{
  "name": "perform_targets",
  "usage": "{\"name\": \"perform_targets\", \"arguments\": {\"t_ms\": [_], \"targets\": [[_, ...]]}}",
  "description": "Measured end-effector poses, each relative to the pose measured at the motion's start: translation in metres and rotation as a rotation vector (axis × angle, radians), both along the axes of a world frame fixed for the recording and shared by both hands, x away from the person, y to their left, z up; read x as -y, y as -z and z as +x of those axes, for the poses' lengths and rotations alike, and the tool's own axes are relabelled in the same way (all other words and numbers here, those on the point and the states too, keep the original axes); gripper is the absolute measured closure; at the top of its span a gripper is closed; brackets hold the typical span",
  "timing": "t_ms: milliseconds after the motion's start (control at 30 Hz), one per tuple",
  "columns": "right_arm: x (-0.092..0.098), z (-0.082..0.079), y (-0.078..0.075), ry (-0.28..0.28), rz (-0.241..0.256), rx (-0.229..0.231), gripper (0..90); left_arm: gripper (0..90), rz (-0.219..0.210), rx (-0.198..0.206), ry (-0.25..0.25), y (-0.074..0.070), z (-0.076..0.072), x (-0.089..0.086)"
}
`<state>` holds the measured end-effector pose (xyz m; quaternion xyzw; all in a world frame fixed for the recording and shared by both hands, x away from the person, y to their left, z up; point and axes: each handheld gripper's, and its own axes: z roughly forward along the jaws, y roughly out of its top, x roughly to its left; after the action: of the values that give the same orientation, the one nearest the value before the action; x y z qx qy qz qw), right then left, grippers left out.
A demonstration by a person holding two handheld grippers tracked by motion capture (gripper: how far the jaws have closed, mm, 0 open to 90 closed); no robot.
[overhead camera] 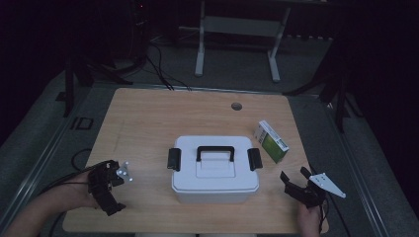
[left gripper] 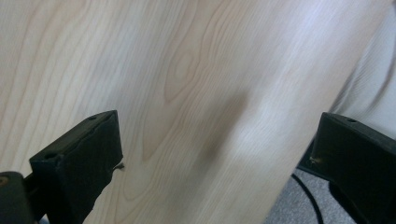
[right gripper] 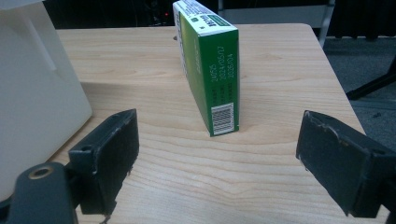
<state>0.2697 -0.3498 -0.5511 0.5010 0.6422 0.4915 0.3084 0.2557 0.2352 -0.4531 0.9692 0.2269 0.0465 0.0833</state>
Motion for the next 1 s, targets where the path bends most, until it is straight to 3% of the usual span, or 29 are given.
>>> {"name": "perform_targets", "arguments": {"t_ms": [333, 433, 633, 1000], "targets": [[0.000, 0.000, 0.000, -0.003, 0.004, -0.004, 12.8, 1.9, -0.030, 0.012, 0.067, -0.033, 0.013, 0.031], [0.000, 0.000, 0.001, -0.005, -0.001, -0.006, 12.8, 1.9, -0.014, 0.017, 0.094, -0.040, 0.016, 0.042], [-0.001, 0.000, 0.001, -0.013, -0.003, -0.009, 12.8, 1.9, -0.001, 0.011, 0.139, -0.051, 0.023, 0.059], [-0.001, 0.000, 0.001, -0.015, 0.000, -0.012, 12.8, 1.9, -0.006, 0.035, 0.186, -0.068, 0.035, 0.089]]}}
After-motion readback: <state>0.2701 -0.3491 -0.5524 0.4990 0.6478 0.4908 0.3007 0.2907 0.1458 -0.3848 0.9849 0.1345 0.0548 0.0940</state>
